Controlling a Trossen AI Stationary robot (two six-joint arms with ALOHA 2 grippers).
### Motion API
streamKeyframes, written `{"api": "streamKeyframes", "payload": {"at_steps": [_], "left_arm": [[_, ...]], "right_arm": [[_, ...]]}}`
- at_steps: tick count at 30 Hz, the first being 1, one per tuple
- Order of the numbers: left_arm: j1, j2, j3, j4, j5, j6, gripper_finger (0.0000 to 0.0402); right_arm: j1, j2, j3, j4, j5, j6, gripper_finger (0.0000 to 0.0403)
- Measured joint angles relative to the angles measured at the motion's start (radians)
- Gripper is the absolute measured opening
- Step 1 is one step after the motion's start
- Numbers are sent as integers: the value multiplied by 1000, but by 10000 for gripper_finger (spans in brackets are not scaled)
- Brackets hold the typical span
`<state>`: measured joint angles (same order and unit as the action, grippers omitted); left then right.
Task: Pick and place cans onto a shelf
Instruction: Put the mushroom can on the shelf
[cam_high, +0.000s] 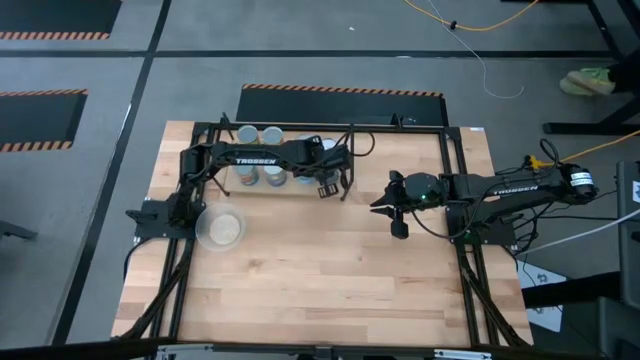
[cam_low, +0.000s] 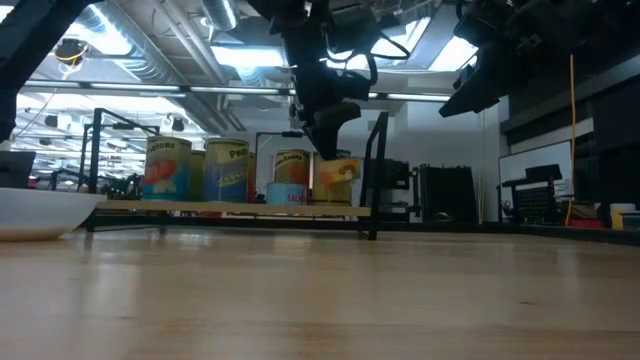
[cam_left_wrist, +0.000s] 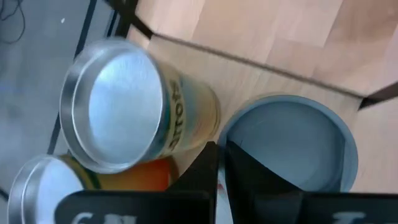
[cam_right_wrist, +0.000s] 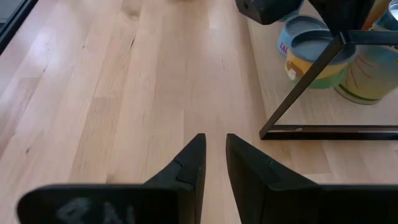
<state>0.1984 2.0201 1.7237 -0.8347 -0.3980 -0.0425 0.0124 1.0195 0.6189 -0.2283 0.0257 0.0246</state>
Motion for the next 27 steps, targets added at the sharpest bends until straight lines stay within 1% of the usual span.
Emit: {"api": "streamKeyframes", "payload": {"at_steps": [11,14,22,27], "left_arm": [[0,0,0,17,0,-15,9],[-1,0,0,17,0,-44,9],[-5,59,-1,13,-1,-59,9],[-13,74,-1,6,-22,-55,9]], "right_arm": [[0,0,0,0,0,0,68],[0,0,0,0,0,0,68],[0,0,0,0,0,-1,68],[0,0,0,1,0,-3,68]]}}
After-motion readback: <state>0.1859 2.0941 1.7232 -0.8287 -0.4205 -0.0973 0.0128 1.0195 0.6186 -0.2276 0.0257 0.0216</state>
